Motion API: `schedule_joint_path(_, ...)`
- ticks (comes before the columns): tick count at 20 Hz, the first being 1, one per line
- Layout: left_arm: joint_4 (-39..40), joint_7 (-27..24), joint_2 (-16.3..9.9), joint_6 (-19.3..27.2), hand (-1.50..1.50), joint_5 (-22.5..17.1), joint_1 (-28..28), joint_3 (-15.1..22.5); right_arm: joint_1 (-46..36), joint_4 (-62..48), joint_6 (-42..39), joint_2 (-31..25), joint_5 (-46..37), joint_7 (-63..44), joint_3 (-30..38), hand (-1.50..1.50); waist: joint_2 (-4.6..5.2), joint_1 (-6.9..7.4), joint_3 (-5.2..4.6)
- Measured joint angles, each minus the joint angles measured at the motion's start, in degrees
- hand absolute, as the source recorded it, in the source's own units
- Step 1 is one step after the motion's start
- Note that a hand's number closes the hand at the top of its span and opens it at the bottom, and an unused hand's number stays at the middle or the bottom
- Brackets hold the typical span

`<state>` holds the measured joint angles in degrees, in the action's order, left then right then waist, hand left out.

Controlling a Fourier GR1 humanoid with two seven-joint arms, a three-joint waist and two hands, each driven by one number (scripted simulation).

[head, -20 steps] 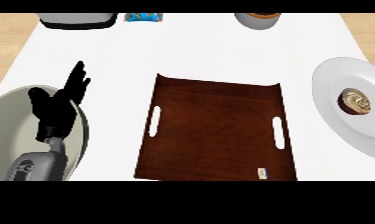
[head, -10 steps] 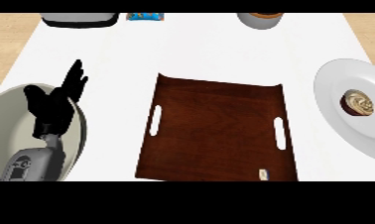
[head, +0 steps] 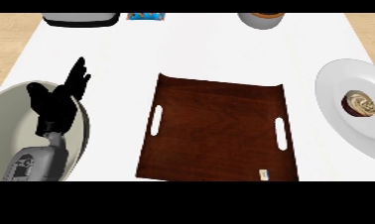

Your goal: Pick the cupcake from the tray and place it in the plate

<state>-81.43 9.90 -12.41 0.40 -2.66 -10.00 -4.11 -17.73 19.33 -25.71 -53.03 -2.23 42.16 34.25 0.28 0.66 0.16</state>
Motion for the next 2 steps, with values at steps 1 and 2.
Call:
schedule_joint_path(1,0.02,-0.20,0.45,0.31,0.00,0.51,0.13,0.45,-0.03,-0.56,0.41,-0.12,-0.32,0.29,-0.34,-1.50,0.00,0.00,0.00)
schedule_joint_path(2,0.29,-0.27,0.21,0.11,0.00,0.42,-0.01,0.23,0.03,-1.31,0.70,-0.48,-0.64,0.72,-0.55,-1.50,0.05,0.08,0.03)
